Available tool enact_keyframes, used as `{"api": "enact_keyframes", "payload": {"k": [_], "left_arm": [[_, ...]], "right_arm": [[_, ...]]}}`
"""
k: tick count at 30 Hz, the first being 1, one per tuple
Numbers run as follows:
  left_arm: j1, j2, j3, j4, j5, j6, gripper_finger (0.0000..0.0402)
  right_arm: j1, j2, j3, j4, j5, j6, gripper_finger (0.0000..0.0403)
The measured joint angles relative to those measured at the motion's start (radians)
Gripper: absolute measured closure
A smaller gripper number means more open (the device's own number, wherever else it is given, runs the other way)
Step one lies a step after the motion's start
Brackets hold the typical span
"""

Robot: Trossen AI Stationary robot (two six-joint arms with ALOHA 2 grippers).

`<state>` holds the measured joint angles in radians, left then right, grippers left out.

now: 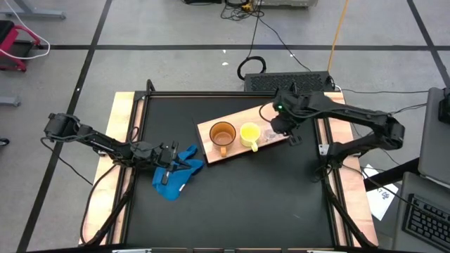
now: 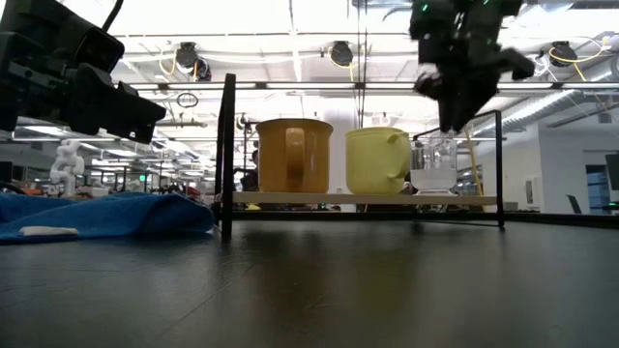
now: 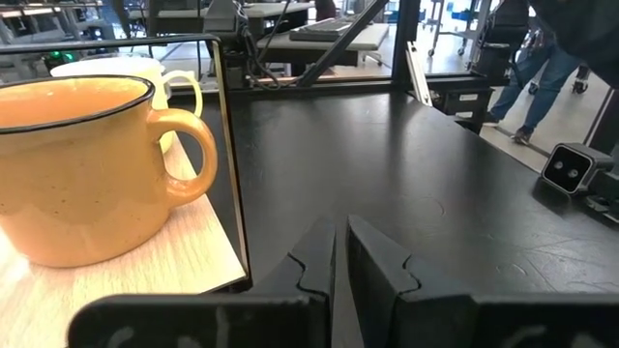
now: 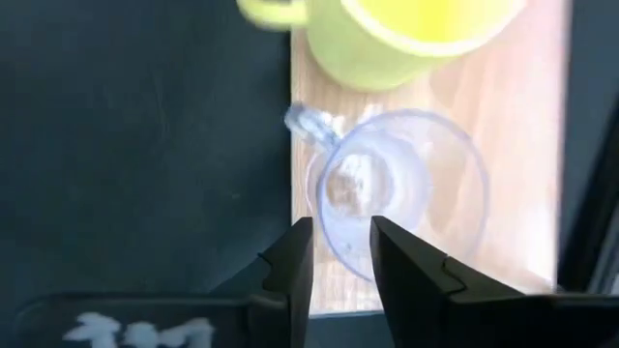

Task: Stack small to large cups/mugs on shelf
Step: Put the transparent mug on the shelf aligned with the yellow mug

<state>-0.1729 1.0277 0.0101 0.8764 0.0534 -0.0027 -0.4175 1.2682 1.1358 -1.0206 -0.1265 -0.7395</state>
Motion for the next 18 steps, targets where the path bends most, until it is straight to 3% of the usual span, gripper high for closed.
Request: {"api": "enact_keyframes", "payload": {"k": [7,14,18], "left_arm": [[0.0,0.0,0.0,0.002,0.004,0.001,0.0371],[0.0,0.0,0.0,0.011,0.003,0.001,0.0371],[0.0,0.0,0.0,0.011,0.003,0.0,0.0371]], "right_arm": [[0.048,-0.153,0.0,0.106,-0.001,0.164,0.0313],[0.173,-0.24,-0.107,0.37,-0.004,0.369,0.0392],[0.266,-0.263,-0.201,0.506,0.059,0.498,0.04]]}}
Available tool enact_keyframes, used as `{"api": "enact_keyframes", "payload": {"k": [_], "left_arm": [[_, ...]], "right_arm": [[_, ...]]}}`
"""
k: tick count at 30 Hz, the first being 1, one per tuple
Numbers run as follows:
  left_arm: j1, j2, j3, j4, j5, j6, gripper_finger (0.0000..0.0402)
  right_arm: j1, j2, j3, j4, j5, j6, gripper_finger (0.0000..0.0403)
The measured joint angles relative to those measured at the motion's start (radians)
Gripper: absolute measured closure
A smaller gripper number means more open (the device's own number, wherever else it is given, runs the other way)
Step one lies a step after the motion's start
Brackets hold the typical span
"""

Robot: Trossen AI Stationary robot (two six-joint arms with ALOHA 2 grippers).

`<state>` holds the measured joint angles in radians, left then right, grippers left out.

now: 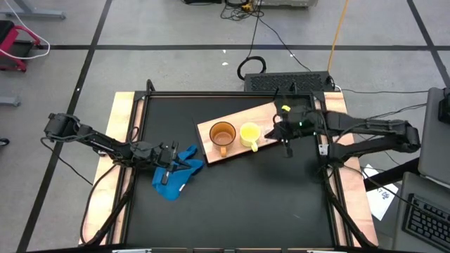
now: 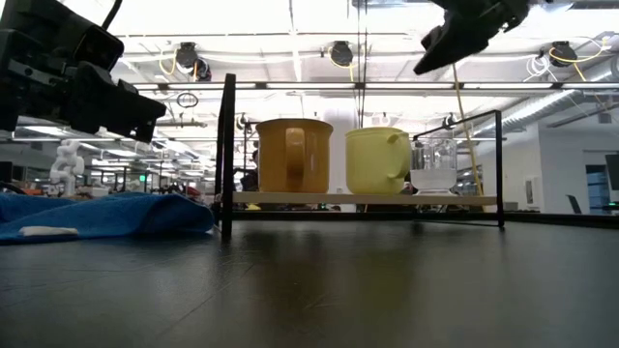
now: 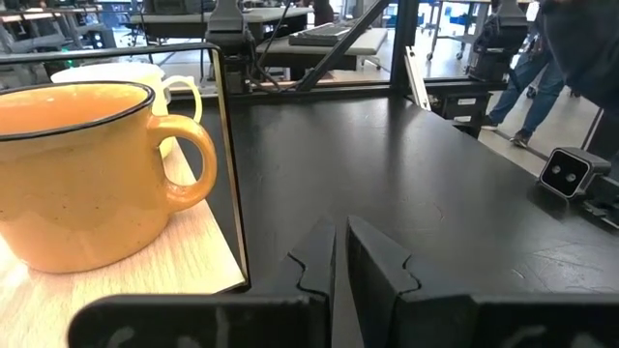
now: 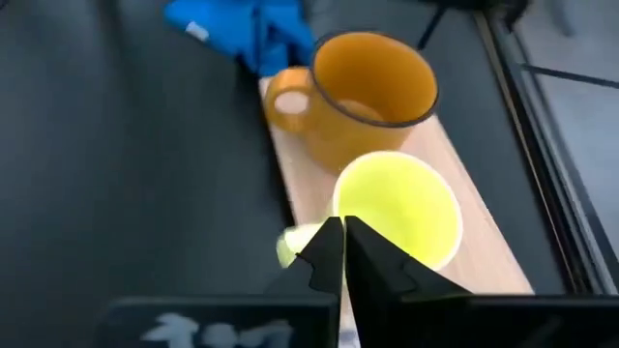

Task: Stack small to large cups/mugs on shelf
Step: Put the transparent mug on the shelf aligned with the yellow mug

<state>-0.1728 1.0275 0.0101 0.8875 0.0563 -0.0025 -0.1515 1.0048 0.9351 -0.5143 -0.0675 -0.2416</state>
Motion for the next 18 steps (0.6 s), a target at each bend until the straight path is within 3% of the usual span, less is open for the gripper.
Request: {"api": "enact_keyframes", "payload": {"k": [5,11,18], "left_arm": [[0.0,0.0,0.0,0.0,0.014,0.007,0.0371],[0.0,0.0,0.0,-0.002,0.022,0.031,0.0371],[0.0,0.0,0.0,-0.003,0.022,0.032,0.0371]], "right_arm": [[0.128,-0.019,-0.155,0.21,0.226,0.188,0.0402],[0.271,-0.021,-0.298,0.385,0.506,0.297,0.0403],[0.4,-0.021,-0.401,0.61,0.674,0.361,0.0403]]}}
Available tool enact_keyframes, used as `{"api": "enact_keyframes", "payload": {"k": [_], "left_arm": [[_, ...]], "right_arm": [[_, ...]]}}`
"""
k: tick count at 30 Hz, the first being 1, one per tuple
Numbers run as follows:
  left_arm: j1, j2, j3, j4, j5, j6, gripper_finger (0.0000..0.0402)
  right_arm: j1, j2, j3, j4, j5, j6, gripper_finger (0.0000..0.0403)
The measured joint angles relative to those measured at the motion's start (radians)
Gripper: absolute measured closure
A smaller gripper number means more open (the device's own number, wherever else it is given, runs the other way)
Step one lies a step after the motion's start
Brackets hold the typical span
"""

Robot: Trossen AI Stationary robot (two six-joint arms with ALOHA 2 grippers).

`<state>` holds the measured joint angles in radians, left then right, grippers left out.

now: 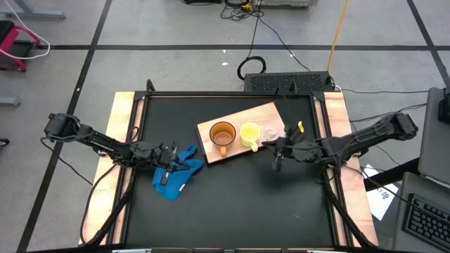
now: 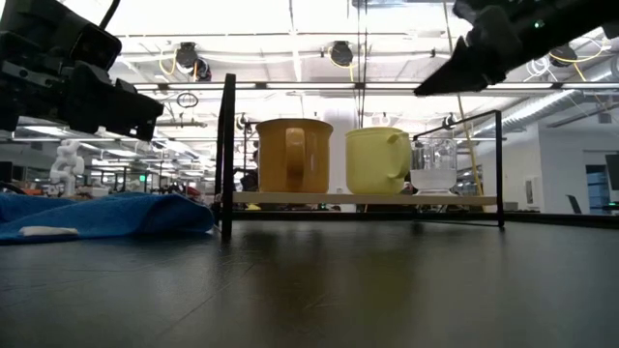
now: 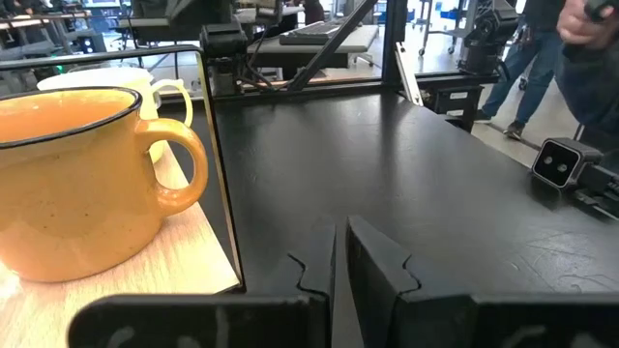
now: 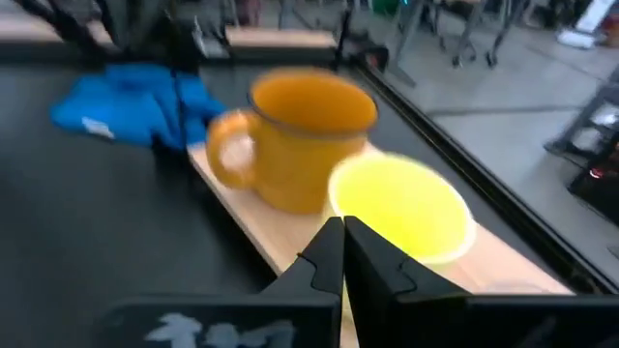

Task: Stack small to large cups/mugs on shelf
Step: Put the transparent mug on the shelf aligned with the yellow mug

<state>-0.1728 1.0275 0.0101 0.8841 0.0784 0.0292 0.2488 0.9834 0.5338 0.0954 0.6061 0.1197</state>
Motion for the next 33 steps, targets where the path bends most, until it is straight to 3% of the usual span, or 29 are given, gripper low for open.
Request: {"api": "enact_keyframes", "payload": {"k": [3,8,12,18,23,33], "left_arm": [[0.0,0.0,0.0,0.0,0.0,0.0,0.0371],[0.0,0.0,0.0,0.0,0.0,0.0,0.0371],[0.0,0.0,0.0,0.0,0.0,0.0,0.0371],[0.0,0.0,0.0,0.002,0.0,-0.002,0.0371],[0.0,0.0,0.0,0.002,0.0,-0.007,0.0371],[0.0,0.0,0.0,0.003,0.0,-0.004,0.0371]], "right_arm": [[0.028,0.0,-0.052,0.134,0.005,-0.001,0.0403],[0.06,0.01,-0.144,0.299,0.125,0.001,0.0403],[0.058,0.051,-0.194,0.389,0.159,0.027,0.0403],[0.058,0.124,-0.196,0.441,0.168,0.051,0.0403],[0.059,0.174,-0.196,0.456,0.258,0.077,0.0403],[0.043,0.251,-0.196,0.461,0.261,0.17,0.0403]]}}
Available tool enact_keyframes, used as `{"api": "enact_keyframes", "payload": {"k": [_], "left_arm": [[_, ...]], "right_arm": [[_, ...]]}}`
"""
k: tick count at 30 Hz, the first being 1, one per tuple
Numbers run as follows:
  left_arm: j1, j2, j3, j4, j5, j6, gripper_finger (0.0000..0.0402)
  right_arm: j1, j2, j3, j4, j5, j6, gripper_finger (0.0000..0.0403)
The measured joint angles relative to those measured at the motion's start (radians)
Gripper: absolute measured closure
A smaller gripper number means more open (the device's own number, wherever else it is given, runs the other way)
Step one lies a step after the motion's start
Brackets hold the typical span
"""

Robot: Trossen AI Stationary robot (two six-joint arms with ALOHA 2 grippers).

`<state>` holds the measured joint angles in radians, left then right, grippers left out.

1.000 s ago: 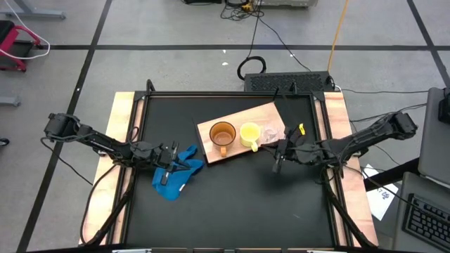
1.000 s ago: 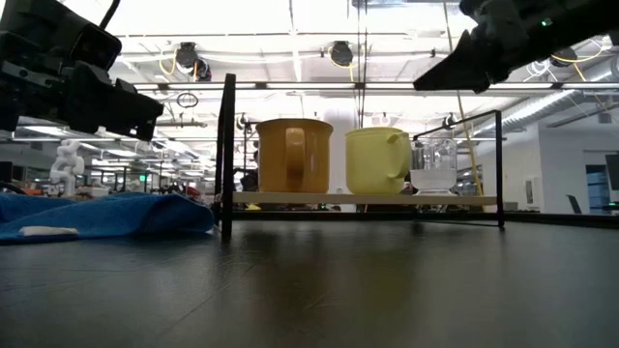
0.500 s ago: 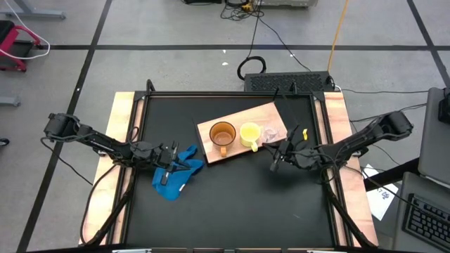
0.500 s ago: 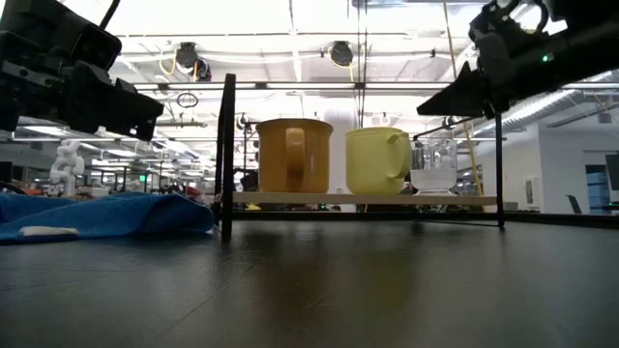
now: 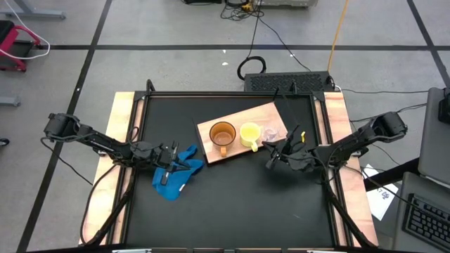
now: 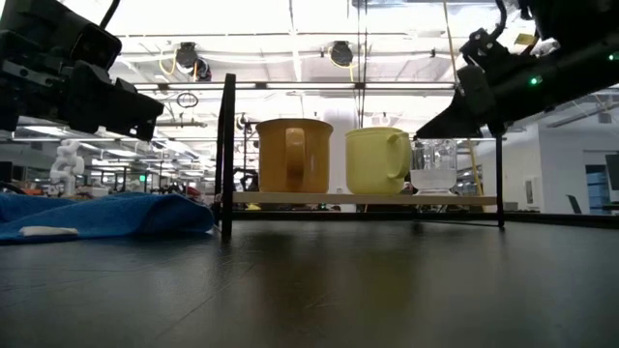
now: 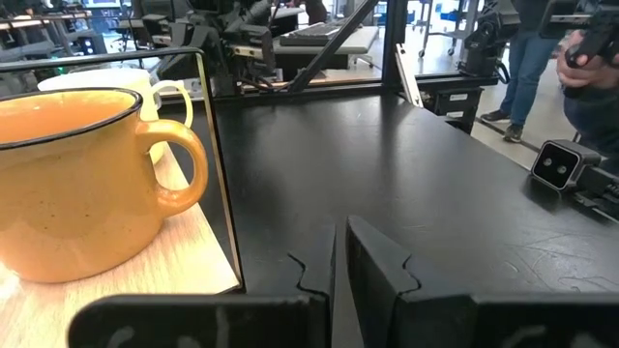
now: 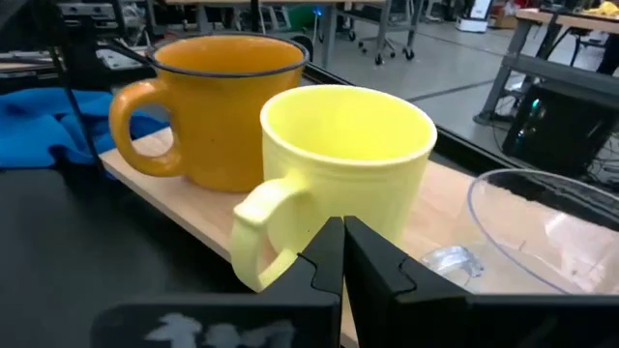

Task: Stack small to large cups/mugs on shelf
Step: Put the transparent mug on the shelf aligned with the yellow mug

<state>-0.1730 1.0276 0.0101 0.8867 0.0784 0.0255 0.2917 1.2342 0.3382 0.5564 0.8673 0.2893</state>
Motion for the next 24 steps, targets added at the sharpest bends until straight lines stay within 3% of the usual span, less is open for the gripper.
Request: {"api": "enact_keyframes", "payload": {"k": [24], "left_arm": [[-0.001,0.0,0.0,-0.001,0.0,-0.002,0.0371]], "right_arm": [[-0.037,0.094,0.001,0.008,0.0,0.092,0.0403]]}}
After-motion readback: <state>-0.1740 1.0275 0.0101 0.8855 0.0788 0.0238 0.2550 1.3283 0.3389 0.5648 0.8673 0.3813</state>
